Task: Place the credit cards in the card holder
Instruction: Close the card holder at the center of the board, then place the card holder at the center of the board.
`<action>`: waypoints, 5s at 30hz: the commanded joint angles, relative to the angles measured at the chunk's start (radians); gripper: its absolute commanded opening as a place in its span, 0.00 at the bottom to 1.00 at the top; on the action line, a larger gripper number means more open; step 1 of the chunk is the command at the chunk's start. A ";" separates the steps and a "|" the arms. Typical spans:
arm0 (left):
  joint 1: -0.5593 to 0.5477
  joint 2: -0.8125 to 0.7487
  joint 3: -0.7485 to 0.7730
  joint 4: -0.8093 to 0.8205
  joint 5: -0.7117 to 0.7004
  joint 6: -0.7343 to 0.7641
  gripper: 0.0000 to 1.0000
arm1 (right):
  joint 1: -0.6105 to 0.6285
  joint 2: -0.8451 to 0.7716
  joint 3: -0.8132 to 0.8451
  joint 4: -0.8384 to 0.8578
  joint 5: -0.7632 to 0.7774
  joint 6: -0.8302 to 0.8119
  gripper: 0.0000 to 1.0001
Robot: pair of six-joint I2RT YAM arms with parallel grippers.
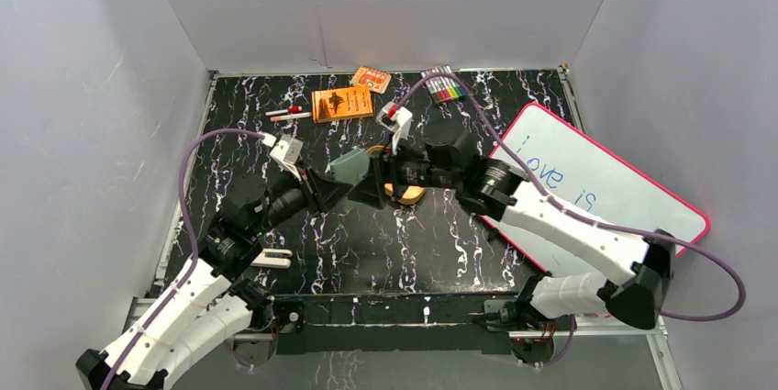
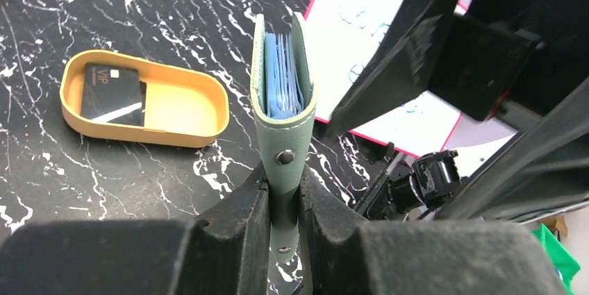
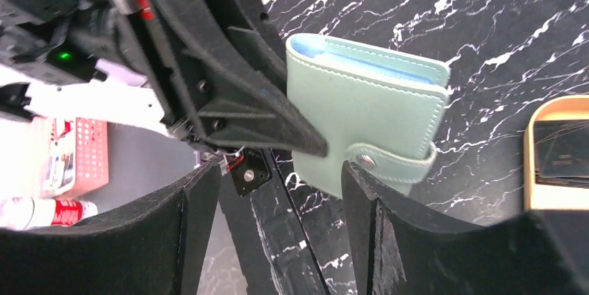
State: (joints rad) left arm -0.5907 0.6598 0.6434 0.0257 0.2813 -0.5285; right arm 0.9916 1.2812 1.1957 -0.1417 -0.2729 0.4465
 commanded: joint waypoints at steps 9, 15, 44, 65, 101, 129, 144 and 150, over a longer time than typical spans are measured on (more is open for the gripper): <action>-0.009 -0.151 -0.032 0.115 0.457 0.019 0.00 | -0.003 -0.396 -0.032 -0.158 0.002 -0.285 0.69; -0.009 -0.179 -0.085 0.317 0.583 -0.061 0.00 | -0.002 -0.457 -0.205 0.104 -0.120 -0.143 0.69; -0.010 -0.081 -0.103 0.556 0.720 -0.208 0.08 | -0.002 -0.297 -0.295 0.571 -0.378 0.187 0.17; -0.009 -0.046 -0.238 0.712 0.517 -0.378 0.70 | -0.001 -0.381 -0.379 0.533 -0.077 0.144 0.00; -0.007 0.052 -0.044 -0.345 -0.450 -0.147 0.00 | -0.002 -0.526 -0.224 -0.001 0.443 -0.118 0.98; 0.213 0.616 -0.118 0.156 0.101 -0.368 0.00 | -0.001 -0.533 -0.462 0.012 0.588 0.007 0.98; 0.215 0.735 -0.121 0.183 0.122 -0.348 0.00 | -0.001 -0.514 -0.469 0.028 0.564 0.021 0.99; 0.215 0.735 -0.130 0.155 0.089 -0.362 0.16 | -0.001 -0.514 -0.472 0.027 0.554 0.024 0.99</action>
State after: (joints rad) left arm -0.3813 1.4040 0.5232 0.2092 0.3843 -0.8871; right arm 0.9897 0.7746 0.7231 -0.1761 0.2852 0.4641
